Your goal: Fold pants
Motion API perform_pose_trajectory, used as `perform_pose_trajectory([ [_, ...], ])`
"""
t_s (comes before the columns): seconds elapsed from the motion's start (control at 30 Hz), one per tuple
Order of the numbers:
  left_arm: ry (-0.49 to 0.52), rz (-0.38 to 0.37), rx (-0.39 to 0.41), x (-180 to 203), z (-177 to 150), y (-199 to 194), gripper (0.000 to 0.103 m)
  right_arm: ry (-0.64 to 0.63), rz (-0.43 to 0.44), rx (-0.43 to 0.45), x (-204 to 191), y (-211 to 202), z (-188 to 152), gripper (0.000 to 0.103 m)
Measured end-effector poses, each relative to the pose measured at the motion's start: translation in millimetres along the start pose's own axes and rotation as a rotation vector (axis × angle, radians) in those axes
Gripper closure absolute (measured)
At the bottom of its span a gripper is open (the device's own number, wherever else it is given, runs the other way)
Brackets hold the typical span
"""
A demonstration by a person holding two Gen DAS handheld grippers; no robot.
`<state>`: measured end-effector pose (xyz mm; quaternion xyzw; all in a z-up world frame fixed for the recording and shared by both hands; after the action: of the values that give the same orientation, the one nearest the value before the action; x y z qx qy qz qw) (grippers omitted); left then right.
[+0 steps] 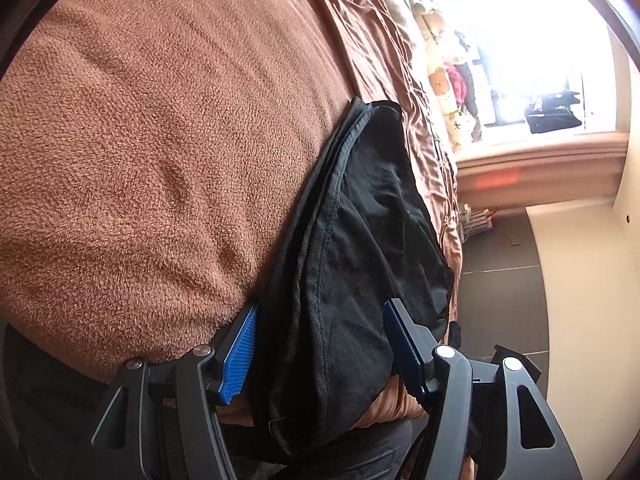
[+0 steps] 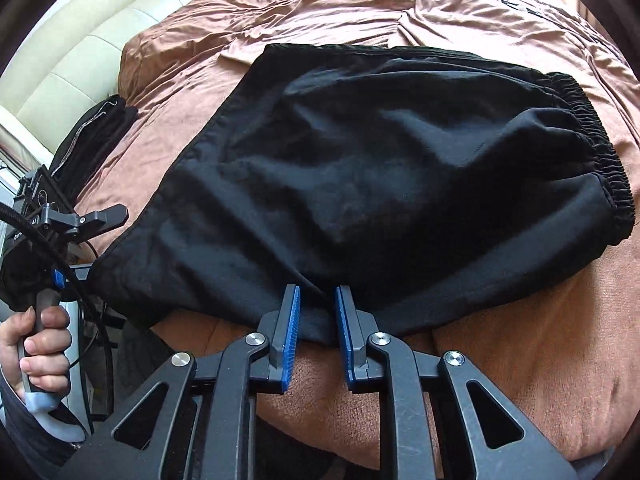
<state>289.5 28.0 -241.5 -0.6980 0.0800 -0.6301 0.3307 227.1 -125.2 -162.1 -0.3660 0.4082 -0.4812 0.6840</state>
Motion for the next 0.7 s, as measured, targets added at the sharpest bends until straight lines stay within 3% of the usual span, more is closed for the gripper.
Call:
perform_pose_trajectory([
  [0.07, -0.005, -0.001, 0.003, 0.3, 1.8, 0.7, 0.040, -0.017, -0.059, 0.020, -2.0, -6.3, 1.9, 0.085],
  [0.1, -0.008, -0.003, 0.004, 1.1, 2.8, 1.2, 0.040, -0.022, -0.094, 0.029, -2.4, -9.8, 3.9, 0.077],
  [0.13, -0.008, -0.004, 0.004, 1.1, 3.5, 1.1, 0.040, -0.018, -0.111, 0.039, -3.0, -13.0, 5.4, 0.056],
  [0.2, -0.013, -0.006, 0.005, 1.1, 4.5, 1.0, 0.040, -0.012, -0.112, 0.095, -6.2, -24.9, 9.6, 0.032],
  [0.23, -0.015, -0.007, 0.007, 1.2, 4.6, 0.7, 0.040, -0.019, -0.118, 0.136, -8.8, -32.6, 10.5, 0.031],
  [0.33, -0.019, -0.005, 0.010, 1.7, 4.8, 0.5, 0.041, -0.058, -0.131, 0.218, -15.3, -49.1, 16.6, 0.031],
  [0.5, -0.014, -0.008, 0.011, 5.7, 7.2, 2.6, 0.044, -0.045, -0.121, 0.252, -12.5, -52.1, 24.9, 0.031],
  [0.57, -0.015, -0.007, 0.010, 5.4, 9.2, 3.7, 0.045, -0.065, -0.113, 0.242, -13.1, -46.9, 27.9, 0.042],
  [0.63, -0.015, -0.004, 0.010, 5.6, 12.0, 5.1, 0.048, -0.081, -0.103, 0.202, -15.3, -37.0, 30.0, 0.067],
  [0.7, -0.020, -0.004, 0.009, 5.8, 15.5, 6.2, 0.048, -0.082, -0.086, 0.167, -13.4, -28.8, 36.0, 0.079],
])
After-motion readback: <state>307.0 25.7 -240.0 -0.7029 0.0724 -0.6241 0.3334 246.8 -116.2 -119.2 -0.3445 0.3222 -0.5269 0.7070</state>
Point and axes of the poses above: each gripper's, at about its wrist camera, not at the fingertips, and y roughly the way its jaws point, x to its right, z to its top, the point moved 7 cm from there along y, roughly the way its jaws point, and after that the axes turned 9 degrees about -x, right-handed, at the moved point
